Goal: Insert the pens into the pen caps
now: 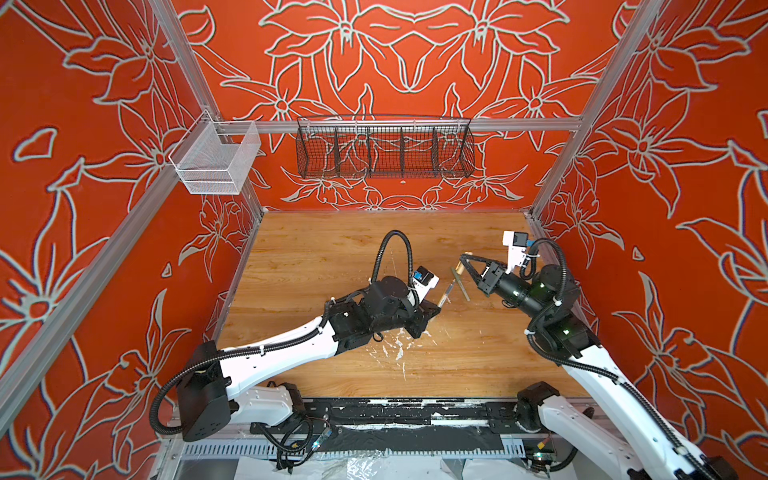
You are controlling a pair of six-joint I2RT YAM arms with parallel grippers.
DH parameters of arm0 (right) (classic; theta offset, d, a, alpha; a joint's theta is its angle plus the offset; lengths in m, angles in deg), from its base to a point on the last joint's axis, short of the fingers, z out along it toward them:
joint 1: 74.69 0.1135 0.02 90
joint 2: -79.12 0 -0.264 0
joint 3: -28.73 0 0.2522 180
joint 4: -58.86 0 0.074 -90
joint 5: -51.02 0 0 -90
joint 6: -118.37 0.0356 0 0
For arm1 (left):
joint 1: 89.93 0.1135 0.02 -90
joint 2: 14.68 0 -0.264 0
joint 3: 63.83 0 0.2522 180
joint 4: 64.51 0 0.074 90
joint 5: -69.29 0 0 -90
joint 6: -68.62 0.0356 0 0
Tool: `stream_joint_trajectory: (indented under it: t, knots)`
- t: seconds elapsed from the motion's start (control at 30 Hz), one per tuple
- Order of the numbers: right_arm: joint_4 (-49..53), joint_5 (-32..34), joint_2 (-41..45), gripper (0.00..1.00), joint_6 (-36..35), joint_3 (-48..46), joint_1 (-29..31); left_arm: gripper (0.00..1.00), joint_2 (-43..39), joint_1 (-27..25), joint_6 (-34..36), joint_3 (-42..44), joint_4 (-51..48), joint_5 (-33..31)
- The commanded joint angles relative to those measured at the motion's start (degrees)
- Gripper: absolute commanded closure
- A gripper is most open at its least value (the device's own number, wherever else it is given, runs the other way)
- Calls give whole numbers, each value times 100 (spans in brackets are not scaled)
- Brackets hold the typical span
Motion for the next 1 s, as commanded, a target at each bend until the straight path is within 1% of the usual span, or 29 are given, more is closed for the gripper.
stream_joint_trajectory:
  t: [0.0,0.23,0.4,0.63,0.77,0.9,0.97]
  knots:
    - [122,-134,126,100,-8,-50,37,100,20,60,40,-122,118,49]
    - [160,-154,225,100,79,-208,73,100,49,89,36,-140,111,36]
    - [-88,-145,225,100,205,-370,135,100,124,95,33,-192,99,93]
    - [-134,-125,239,100,221,-413,213,100,154,104,39,-219,93,78]
    - [-44,-71,267,100,161,-410,240,100,184,113,26,-228,112,84]
    - [85,150,353,100,54,-463,245,100,125,113,36,-228,98,104]
    - [5,166,341,100,75,-481,249,100,114,111,40,-219,108,104]
